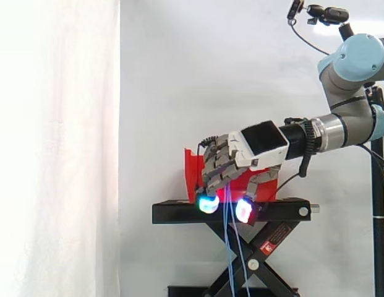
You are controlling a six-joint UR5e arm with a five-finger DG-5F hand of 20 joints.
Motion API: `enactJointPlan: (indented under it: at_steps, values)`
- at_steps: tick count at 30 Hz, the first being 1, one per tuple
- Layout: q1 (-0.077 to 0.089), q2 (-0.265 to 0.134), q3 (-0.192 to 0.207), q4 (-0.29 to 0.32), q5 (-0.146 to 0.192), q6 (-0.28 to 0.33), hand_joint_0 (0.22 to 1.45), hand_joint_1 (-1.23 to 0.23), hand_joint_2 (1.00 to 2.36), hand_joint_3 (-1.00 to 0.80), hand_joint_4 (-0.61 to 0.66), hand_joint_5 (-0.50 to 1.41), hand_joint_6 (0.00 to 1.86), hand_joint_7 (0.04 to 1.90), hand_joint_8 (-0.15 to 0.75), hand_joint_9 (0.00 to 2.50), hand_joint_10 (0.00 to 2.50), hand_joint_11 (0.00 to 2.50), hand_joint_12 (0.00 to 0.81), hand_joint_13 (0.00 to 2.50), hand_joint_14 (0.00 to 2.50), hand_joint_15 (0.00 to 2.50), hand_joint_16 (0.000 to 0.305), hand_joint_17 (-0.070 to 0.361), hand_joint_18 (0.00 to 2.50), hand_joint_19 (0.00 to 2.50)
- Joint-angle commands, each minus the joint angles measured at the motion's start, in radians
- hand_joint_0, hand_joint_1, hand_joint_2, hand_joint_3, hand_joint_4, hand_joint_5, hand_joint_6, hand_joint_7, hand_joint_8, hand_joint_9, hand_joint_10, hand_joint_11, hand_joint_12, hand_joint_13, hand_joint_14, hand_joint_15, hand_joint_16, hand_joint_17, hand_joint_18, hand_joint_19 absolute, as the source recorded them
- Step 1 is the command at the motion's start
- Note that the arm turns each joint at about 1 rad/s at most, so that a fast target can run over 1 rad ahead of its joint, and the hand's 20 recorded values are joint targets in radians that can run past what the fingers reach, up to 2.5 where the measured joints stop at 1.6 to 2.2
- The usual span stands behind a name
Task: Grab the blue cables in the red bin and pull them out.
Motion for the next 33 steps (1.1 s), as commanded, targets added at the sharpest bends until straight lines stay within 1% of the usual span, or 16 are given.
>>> enactJointPlan:
  at_steps: [1, 5, 18, 22, 24, 27, 33]
  values:
    - [-0.001, 0.0, 0.0, 0.037, 0.0, -0.002, 0.78, -0.9, 1.0, -1.0, 0.16, 0.72, 0.01, 0.67, 0.277, 0.73, 0.02, 0.99, 0.397, 0.76, 0.03, 0.86, 0.051, 0.114, 0.55, 0.71]
    - [-0.001, 0.0, 0.0, 0.06, 0.0, -0.002, 0.78, -0.9, 1.0, -1.0, 0.16, 0.72, 0.01, 0.68, 0.277, 0.74, 0.02, 1.0, 0.393, 0.76, 0.03, 0.87, 0.05, 0.114, 0.55, 0.71]
    - [-0.001, 0.0, -0.002, 0.056, 0.0, 0.002, 0.78, -0.9, 1.0, -1.0, 0.16, 0.72, 0.01, 0.67, 0.275, 0.74, 0.02, 0.99, 0.396, 0.76, 0.03, 0.87, 0.051, 0.114, 0.55, 0.71]
    - [-0.001, 0.0, -0.02, 0.057, 0.002, 0.0, 0.78, -0.9, 1.0, -1.0, 0.16, 0.72, 0.01, 0.67, 0.276, 0.74, 0.02, 1.0, 0.397, 0.76, 0.03, 0.86, 0.051, 0.114, 0.55, 0.7]
    - [-0.001, 0.0, -0.042, 0.069, 0.002, 0.002, 0.78, -0.9, 1.0, -1.0, 0.17, 0.72, 0.01, 0.68, 0.276, 0.74, 0.02, 1.0, 0.396, 0.76, 0.02, 0.86, 0.051, 0.114, 0.55, 0.71]
    - [-0.002, 0.0, -0.043, 0.088, 0.0, 0.002, 0.78, -0.9, 1.0, -1.0, 0.16, 0.72, 0.01, 0.67, 0.277, 0.74, 0.02, 0.99, 0.396, 0.76, 0.03, 0.86, 0.051, 0.114, 0.55, 0.7]
    - [-0.006, 0.0, -0.043, 0.091, 0.0, 0.002, 0.79, -0.9, 1.0, -1.0, 0.16, 0.72, 0.01, 0.67, 0.276, 0.74, 0.02, 0.99, 0.395, 0.76, 0.03, 0.86, 0.051, 0.114, 0.55, 0.7]
